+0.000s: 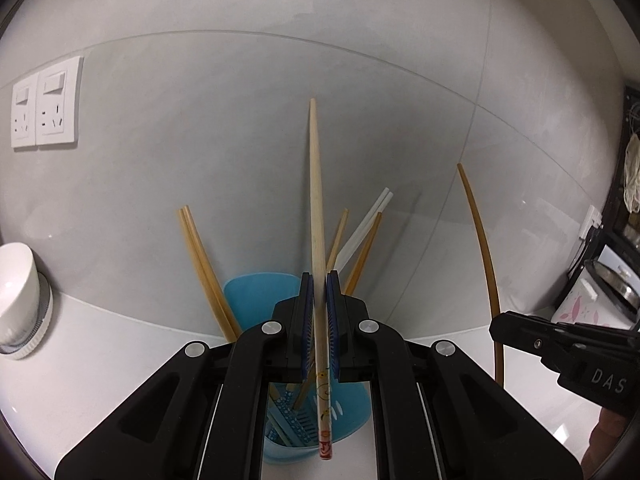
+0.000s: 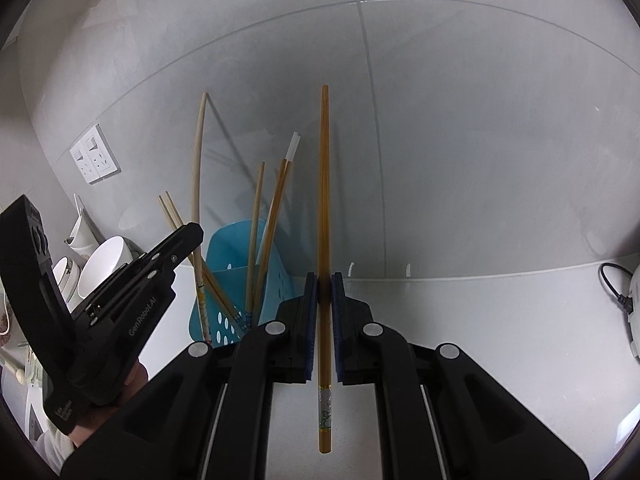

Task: Organize utensils
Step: 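Lower both chopsticks into the holder and open the left tool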

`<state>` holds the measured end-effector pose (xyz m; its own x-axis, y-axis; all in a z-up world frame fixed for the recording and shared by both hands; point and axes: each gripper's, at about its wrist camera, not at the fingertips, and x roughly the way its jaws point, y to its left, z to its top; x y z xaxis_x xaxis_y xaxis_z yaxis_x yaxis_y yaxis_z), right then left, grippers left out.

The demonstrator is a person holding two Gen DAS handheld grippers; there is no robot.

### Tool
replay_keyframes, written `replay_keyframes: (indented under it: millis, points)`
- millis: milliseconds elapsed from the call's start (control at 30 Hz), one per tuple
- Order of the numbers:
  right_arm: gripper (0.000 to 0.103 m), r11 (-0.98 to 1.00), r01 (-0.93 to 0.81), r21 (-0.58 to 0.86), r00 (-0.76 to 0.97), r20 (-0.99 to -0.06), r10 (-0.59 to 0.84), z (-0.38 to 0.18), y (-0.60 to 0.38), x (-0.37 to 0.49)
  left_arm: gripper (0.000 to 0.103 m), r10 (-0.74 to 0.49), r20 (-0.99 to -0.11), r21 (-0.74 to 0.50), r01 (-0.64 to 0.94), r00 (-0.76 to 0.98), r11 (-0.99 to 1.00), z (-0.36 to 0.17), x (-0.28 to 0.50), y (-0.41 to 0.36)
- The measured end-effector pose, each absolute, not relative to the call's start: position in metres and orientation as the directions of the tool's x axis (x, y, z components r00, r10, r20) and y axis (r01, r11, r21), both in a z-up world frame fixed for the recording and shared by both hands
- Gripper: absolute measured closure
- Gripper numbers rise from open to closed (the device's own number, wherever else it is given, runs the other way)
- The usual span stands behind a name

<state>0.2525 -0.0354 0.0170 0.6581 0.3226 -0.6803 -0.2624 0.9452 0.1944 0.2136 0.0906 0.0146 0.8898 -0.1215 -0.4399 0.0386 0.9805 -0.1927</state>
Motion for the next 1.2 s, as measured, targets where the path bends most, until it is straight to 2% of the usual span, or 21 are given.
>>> replay_keyframes:
  millis: [400,967,1067,1133,1200]
  points:
    - [0.097,0.943,-0.265,0.203,0.663,-0.672,0.331,0.018,-0.037,0.252,0.097,-0.113,-0.347,-0.149,0.064,0.931,0.987,0.043,0.216,0.062]
    - [0.097,0.939,-0.273,0.208,0.661,-0.669,0.341,0.016,-0.035,0.251,0.096,-0.096,-0.487,-0.150,0.025,0.868,0.988,0.007,0.244,0.047]
    - [0.097,0.939,-0.276,0.208,0.659,-0.670,0.342,0.015,-0.034,0.252,0.088,-0.095,-0.518,-0.144,0.023,0.850,0.989,0.008,0.245,0.044]
    - [0.097,0.938,-0.275,0.209,0.659,-0.670,0.342,0.015,-0.034,0.252,0.078,-0.097,-0.550,-0.138,0.024,0.830,0.990,0.009,0.244,0.044]
    - [0.097,0.938,-0.276,0.209,0.659,-0.669,0.343,0.015,-0.033,0.252,0.061,-0.084,-0.571,-0.129,0.011,0.816,0.992,0.011,0.240,0.042]
